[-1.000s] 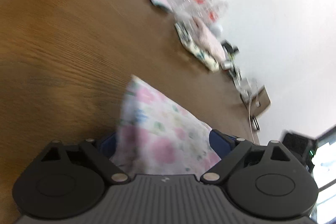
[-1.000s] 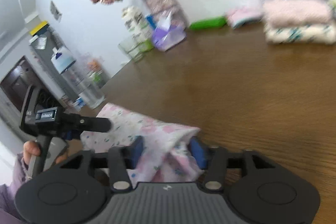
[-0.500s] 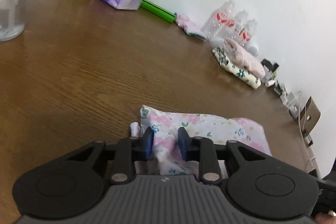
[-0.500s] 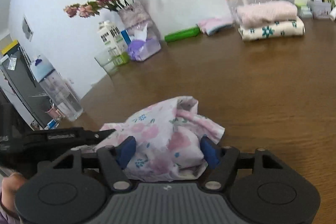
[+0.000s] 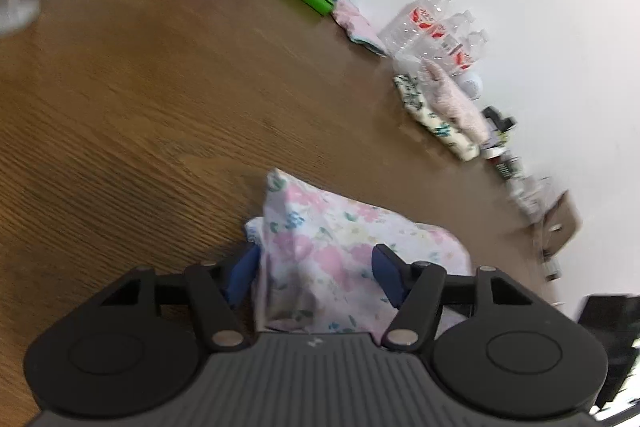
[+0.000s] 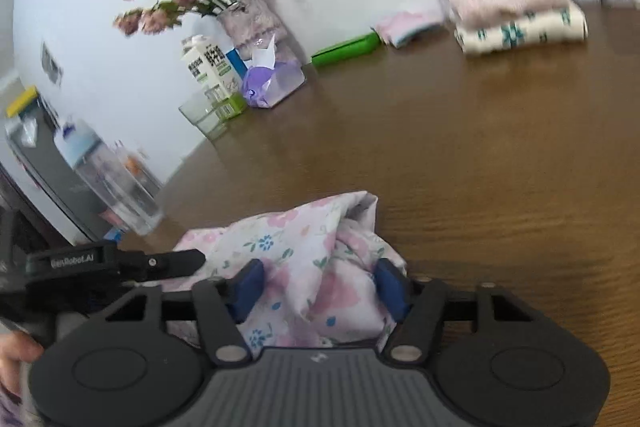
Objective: Fold clothes
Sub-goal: 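Lift the folded bundle with both grippers and carry it toward the clothes stack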
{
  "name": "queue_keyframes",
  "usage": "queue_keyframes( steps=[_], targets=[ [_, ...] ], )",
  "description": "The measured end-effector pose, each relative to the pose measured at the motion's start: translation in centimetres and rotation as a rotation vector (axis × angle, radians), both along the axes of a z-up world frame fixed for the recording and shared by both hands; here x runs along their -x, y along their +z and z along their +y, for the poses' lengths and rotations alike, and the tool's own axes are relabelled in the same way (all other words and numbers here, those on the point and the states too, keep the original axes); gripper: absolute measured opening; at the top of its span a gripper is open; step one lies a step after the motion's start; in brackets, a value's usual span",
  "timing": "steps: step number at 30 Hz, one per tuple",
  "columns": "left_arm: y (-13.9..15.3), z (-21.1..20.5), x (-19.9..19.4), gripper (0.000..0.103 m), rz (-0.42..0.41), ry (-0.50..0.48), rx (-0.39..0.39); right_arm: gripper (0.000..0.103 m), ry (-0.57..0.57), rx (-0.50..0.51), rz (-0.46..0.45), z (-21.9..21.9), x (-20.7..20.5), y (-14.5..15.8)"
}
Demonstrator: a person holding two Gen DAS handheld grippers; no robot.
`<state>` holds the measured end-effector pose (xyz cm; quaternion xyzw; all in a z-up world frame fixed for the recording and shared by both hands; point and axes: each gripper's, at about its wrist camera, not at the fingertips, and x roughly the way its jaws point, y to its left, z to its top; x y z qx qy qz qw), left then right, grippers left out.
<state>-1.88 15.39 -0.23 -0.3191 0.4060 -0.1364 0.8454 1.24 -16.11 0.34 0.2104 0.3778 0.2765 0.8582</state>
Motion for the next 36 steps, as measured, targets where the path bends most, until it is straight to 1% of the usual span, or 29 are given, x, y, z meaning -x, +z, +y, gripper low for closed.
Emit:
queue_keyframes(
  steps=[1,2,3,4,5,6,8,12,13,15,16,18,20,22,24,26,28,31,32,33,34,35,36],
  targets=[
    [-0.5,0.1,-0.2,0.062,0.008,-0.01,0.061,0.046,0.004,-0.042,0.025,-0.4,-0.4,-0.5],
    [-1.0,0.0,-0.5,0.055,0.013,-0.016,0.118,0.035,0.004,-0.081,0.042,-0.7,-0.7,-1.0],
    [-1.5,-0.4,-0.8,0.041,0.014,-0.019,0.149,0.028,-0.003,-0.124,0.071,-1.3,-1.1,-1.5],
    [-1.9,-0.8,-1.2,0.038,0.013,-0.019,0.162,0.017,-0.01,-0.168,0.099,-1.8,-1.5,-1.9],
    [-1.8,-1.3,-1.8,0.037,0.008,-0.025,0.178,0.012,-0.016,-0.211,0.127,-2.3,-1.9,-2.3],
    [-1.3,-1.7,-2.5,0.032,-0.003,-0.038,0.196,0.011,-0.028,-0.234,0.114,-3.1,-2.1,-1.7],
    [0.4,-2.8,-4.4,0.031,-0.034,-0.067,0.228,0.011,-0.053,-0.253,0.02,-5.5,-3.2,1.9],
    [7.2,-7.9,-11.7,0.032,-0.158,-0.137,0.265,0.011,-0.103,-0.288,-0.167,-10.3,-5.5,8.9],
    [8.9,-9.2,-13.6,0.032,-0.188,-0.155,0.274,0.011,-0.125,-0.269,-0.205,-11.5,-7.0,10.7],
    [12.4,-11.7,-17.2,0.032,-0.25,-0.19,0.292,0.011,-0.179,-0.247,-0.241,-14.0,-10.6,13.4],
    [13.4,-12.9,-19.0,0.032,-0.273,-0.196,0.29,0.011,-0.199,-0.236,-0.241,-15.0,-12.8,14.1],
    [14.1,-15.3,-22.6,0.032,-0.3,-0.183,0.264,0.011,-0.239,-0.212,-0.24,-17.1,-17.1,15.5],
    [14.8,-17.8,-26.2,0.032,-0.327,-0.169,0.238,0.011,-0.264,-0.195,-0.238,-18.5,-21.1,15.9],
    [15.0,-19.8,-29.5,0.032,-0.348,-0.152,0.21,0.011,-0.25,-0.181,-0.215,-19.4,-24.8,15.2],
    [13.4,-20.8,-31.6,0.033,-0.349,-0.128,0.178,0.011,-0.233,-0.163,-0.189,-20.1,-28.4,14.1],
    [11.3,-21.4,-33.1,0.033,-0.325,-0.106,0.155,0.011,-0.23,-0.135,-0.161,-20.2,-31.0,11.9],
    [8.6,-21.7,-34.1,0.034,-0.293,-0.068,0.124,0.012,-0.227,-0.098,-0.113,-19.7,-32.6,8.8],
    [4.8,-22.4,-35.4,0.036,-0.229,-0.041,0.04,0.013,-0.223,-0.04,-0.046,-19.0,-34.5,3.9],
    [4.0,-22.4,-35.5,0.046,-0.218,-0.03,0.03,0.014,-0.226,-0.042,-0.061,-18.8,-34.2,2.9],
    [3.6,-22.0,-35.4,0.055,-0.216,-0.016,0.04,0.014,-0.234,-0.068,-0.091,-18.9,-33.8,2.3],
    [3.6,-21.6,-35.3,0.061,-0.215,0.001,0.051,0.016,-0.246,-0.07,-0.106,-19.0,-33.4,2.5],
    [4.3,-21.1,-35.0,0.071,-0.221,0.028,0.057,0.021,-0.257,-0.072,-0.121,-19.0,-33.0,2.7],
    [5.5,-20.7,-34.4,0.072,-0.258,0.056,0.032,0.023,-0.269,-0.073,-0.137,-19.0,-32.6,2.9]
  ],
)
